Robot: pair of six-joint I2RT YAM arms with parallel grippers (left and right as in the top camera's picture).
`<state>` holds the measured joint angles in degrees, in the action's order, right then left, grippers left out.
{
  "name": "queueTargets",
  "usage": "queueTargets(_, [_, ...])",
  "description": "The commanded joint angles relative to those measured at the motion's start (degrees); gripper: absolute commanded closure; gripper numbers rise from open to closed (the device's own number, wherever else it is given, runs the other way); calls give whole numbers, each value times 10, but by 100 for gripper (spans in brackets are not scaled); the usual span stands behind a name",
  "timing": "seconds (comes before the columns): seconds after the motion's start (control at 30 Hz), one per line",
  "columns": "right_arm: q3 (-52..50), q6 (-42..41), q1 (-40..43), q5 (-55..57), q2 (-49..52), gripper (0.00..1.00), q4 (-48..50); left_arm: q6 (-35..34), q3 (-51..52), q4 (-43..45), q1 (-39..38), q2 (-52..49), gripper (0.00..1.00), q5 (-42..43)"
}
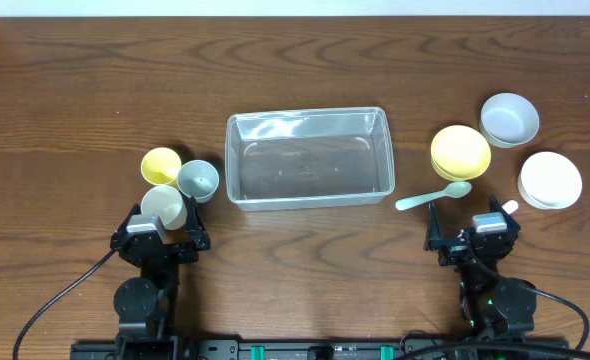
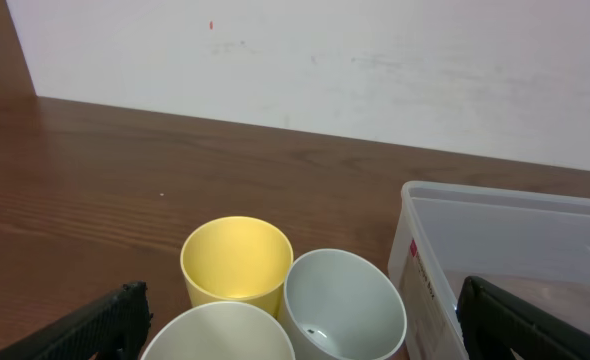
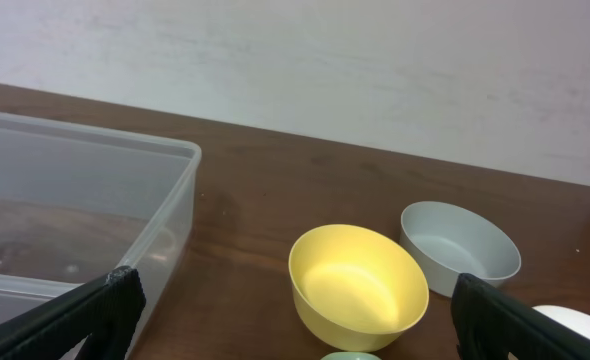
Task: Pack container
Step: 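Move both grippers forward toward the cups and bowls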
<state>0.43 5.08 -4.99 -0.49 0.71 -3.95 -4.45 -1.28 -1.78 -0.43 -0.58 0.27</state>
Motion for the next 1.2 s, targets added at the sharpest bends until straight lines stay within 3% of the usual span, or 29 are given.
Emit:
queueTargets(0.0, [-1, 8, 4, -4, -3, 1, -2, 7, 10, -24, 3, 3, 2, -1])
queueTargets(0.2, [-1, 7, 4, -5, -3, 1, -2, 8, 10, -24, 3, 3, 2, -1])
queueTargets(0.33, [-1, -61, 4, -5, -3, 1, -2, 5, 10, -11, 3, 3, 2, -9])
queueTargets(0.4, [0, -89, 4, -10, 0, 1, -2, -31, 5, -13, 4, 2, 2, -9])
queueTargets(0.5, [20, -93, 5, -26, 13, 1, -12, -79, -37, -73, 3, -10, 2, -9])
queueTargets(0.6, [68, -93, 7, -23, 50, 1, -44, -83, -115, -141, 3, -54, 2, -9])
queueTargets(0.8, [213, -93, 13, -33, 227, 1, -138, -83, -326, -255, 3, -239, 2, -9])
queueTargets(1.0, [430, -93, 13, -43, 455, 1, -305, -83, -562, -461, 3, -466, 2, -9])
queueTargets(1.17, [568, -89, 13, -45, 592, 1, -416, -83, -689, -587, 3, -602, 2, -7])
